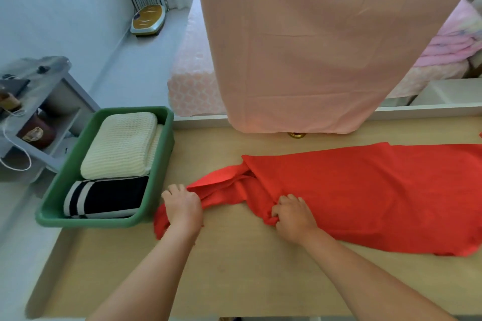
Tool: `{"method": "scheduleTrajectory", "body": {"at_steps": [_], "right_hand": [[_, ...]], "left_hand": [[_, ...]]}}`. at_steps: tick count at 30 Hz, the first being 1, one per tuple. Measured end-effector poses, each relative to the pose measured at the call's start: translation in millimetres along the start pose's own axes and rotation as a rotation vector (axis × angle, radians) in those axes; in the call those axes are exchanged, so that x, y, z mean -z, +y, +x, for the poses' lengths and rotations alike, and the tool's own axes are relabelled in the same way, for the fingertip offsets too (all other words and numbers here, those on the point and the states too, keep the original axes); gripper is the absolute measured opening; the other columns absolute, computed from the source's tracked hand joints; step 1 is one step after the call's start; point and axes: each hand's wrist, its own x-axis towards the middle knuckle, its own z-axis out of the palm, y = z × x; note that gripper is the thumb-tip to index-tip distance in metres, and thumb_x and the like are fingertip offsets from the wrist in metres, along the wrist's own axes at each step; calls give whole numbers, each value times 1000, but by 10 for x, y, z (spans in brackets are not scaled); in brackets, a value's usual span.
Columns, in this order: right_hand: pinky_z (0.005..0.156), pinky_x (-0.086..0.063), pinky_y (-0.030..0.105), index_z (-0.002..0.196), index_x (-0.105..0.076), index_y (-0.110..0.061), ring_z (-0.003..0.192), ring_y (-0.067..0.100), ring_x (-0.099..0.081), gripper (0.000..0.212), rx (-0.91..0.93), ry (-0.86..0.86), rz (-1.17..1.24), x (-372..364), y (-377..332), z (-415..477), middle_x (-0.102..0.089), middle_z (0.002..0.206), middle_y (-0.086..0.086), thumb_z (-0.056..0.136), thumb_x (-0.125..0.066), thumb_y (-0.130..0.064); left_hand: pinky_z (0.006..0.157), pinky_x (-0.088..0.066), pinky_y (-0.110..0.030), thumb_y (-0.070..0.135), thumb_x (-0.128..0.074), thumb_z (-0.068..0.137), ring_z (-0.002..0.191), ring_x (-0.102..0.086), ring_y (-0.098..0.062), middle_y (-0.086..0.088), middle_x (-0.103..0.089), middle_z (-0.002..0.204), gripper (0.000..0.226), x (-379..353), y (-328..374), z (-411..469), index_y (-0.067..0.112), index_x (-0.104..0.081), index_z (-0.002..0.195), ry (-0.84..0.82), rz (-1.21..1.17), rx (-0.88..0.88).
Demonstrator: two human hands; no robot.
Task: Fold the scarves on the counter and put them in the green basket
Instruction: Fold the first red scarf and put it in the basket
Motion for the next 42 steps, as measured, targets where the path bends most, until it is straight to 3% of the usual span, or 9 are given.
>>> {"method": "scheduleTrajectory", "body": {"at_steps": [6, 10, 15, 18, 22, 31, 33, 38, 42], "right_hand": [[70, -33, 31, 58, -61, -26, 74, 18, -53, 29, 53, 181, 294, 62, -80, -20, -62, 67, -10, 58, -40, -5], [61, -43, 23, 45, -49, -34, 61, 8, -61, 30, 9, 163, 623, 121, -148, -142, -58, 53, -17, 51, -37, -8], [67, -50, 25, 47, -55, -38, 69, 7, -67, 36, -48, 176, 713, 169, -34, -345, -63, 57, -14, 50, -35, -8], [71, -51, 28, 55, -55, -37, 76, 4, -66, 39, -101, 193, 690, 137, 57, -491, -68, 69, -11, 55, -38, -1], [79, -50, 35, 96, -63, -33, 92, 18, -66, 50, -147, 126, 471, 108, 35, -567, -71, 94, -11, 68, -43, 3], [83, -49, 28, 97, -75, -18, 93, 16, -65, 28, -53, -474, 382, 27, -446, -555, -74, 100, 0, 84, -56, -35], [86, -49, 28, 99, -74, -19, 99, 16, -66, 27, -35, -395, 322, -20, -452, -468, -74, 104, -2, 86, -54, -31], [103, -44, 32, 122, -65, -27, 123, 20, -56, 38, -8, -145, 255, -16, -502, -204, -63, 131, -4, 88, -50, -19], [116, -30, 38, 149, -41, -29, 144, 20, -32, 63, 78, -130, 194, -58, -687, 3, -35, 158, -2, 88, -49, -16]], "left_hand": [[97, -39, -36, 5, -51, 81, 125, -44, -26, -2, -48, 132, 54, -3, 301, 45, 24, -49, 131, 61, -453, -528], [120, -12, -36, 9, -56, 85, 150, -10, -19, 2, -12, 163, 81, 13, 588, -5, 36, -22, 153, 83, -512, -771], [120, 8, -31, 23, -51, 87, 145, -29, -16, 3, -49, 144, 29, 46, 697, 10, 28, -65, 111, 177, -498, -958], [122, -7, -29, 29, -33, 78, 97, -62, -20, -2, -70, 88, 24, 157, 600, -105, 19, -54, 74, 134, -562, -913], [76, -43, -29, 41, -21, 85, 90, -65, -26, -5, -71, 91, 46, 199, 348, -340, 18, -60, 78, 62, -398, -720], [105, -43, -50, 23, -30, 93, 113, -61, -44, -25, -62, 125, 48, -13, -23, -841, -4, -40, 131, -1231, -417, -70], [101, -48, -45, 18, -32, 93, 97, -69, -35, -17, -70, 113, 41, -104, -33, -807, -6, -52, 120, -1158, -432, -123], [83, -50, -35, 15, -49, 87, 109, -58, -26, -1, -59, 114, 29, -254, -1, -619, 25, -61, 111, -179, -608, -377], [89, -42, -36, 44, -67, 78, 118, -46, -22, 6, -48, 126, 50, -437, -41, -351, 36, -54, 125, -72, -463, -373]]}}
